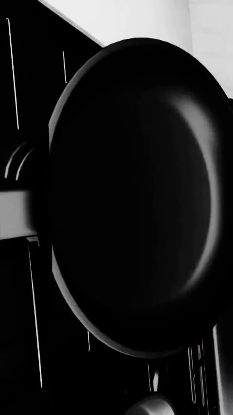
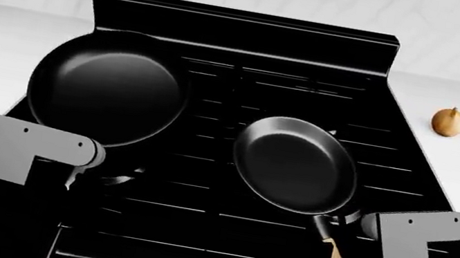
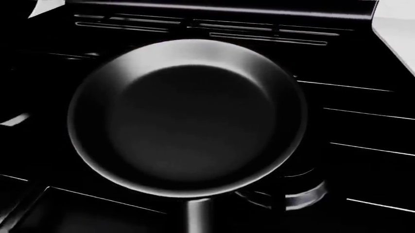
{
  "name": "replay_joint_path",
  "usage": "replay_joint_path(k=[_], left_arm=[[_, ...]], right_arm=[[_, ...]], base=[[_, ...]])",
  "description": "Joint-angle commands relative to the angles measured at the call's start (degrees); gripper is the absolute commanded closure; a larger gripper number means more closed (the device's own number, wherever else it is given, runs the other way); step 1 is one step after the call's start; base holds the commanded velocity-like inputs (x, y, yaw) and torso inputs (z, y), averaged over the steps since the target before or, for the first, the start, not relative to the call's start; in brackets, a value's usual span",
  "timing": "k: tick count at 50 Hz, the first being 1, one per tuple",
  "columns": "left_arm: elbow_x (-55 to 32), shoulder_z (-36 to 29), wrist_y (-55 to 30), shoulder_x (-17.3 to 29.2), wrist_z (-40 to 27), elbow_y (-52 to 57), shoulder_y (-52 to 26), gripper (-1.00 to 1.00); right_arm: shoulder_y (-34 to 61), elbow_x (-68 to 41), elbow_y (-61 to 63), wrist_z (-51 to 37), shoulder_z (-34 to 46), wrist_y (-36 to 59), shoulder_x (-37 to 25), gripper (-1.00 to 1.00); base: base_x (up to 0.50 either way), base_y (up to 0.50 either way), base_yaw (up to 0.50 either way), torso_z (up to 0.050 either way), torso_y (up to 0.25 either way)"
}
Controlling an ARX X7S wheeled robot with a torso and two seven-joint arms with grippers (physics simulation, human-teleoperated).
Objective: Place both pans onto different burners. Then place the onion and the lamb chop on different pans.
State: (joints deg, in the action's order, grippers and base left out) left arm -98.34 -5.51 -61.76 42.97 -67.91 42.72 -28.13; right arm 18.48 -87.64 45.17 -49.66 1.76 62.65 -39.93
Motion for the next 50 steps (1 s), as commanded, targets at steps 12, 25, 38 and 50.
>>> replay_joint_path(k=[12, 25, 38, 50], left_arm=[[3.4, 3.9, 2.7, 0.8, 3.1, -0.1, 1.5, 1.00], [5.6, 4.4, 3.5, 0.8, 5.2, -0.3, 3.3, 1.00], [5.9, 3.5, 3.5, 0.5, 5.2, -1.0, 2.5, 1.00], [7.7, 2.9, 3.8, 0.1, 6.3, -1.4, 3.1, 1.00]], right_arm=[[14.7, 1.6, -5.8, -5.4, -2.4, 2.9, -2.8, 1.00], [16.5, 2.7, -10.5, -5.0, -1.2, 3.9, -4.2, 1.00], [9.0, 8.3, -12.4, 0.5, -3.5, -0.4, -4.4, 1.00], [1.3, 12.1, -12.4, 3.9, -5.2, -4.3, -3.9, 1.00]], base=[[0.00, 0.00, 0.00, 0.003, 0.007], [0.00, 0.00, 0.00, 0.002, 0.007], [0.00, 0.00, 0.00, 0.002, 0.007], [0.00, 0.00, 0.00, 0.003, 0.007]])
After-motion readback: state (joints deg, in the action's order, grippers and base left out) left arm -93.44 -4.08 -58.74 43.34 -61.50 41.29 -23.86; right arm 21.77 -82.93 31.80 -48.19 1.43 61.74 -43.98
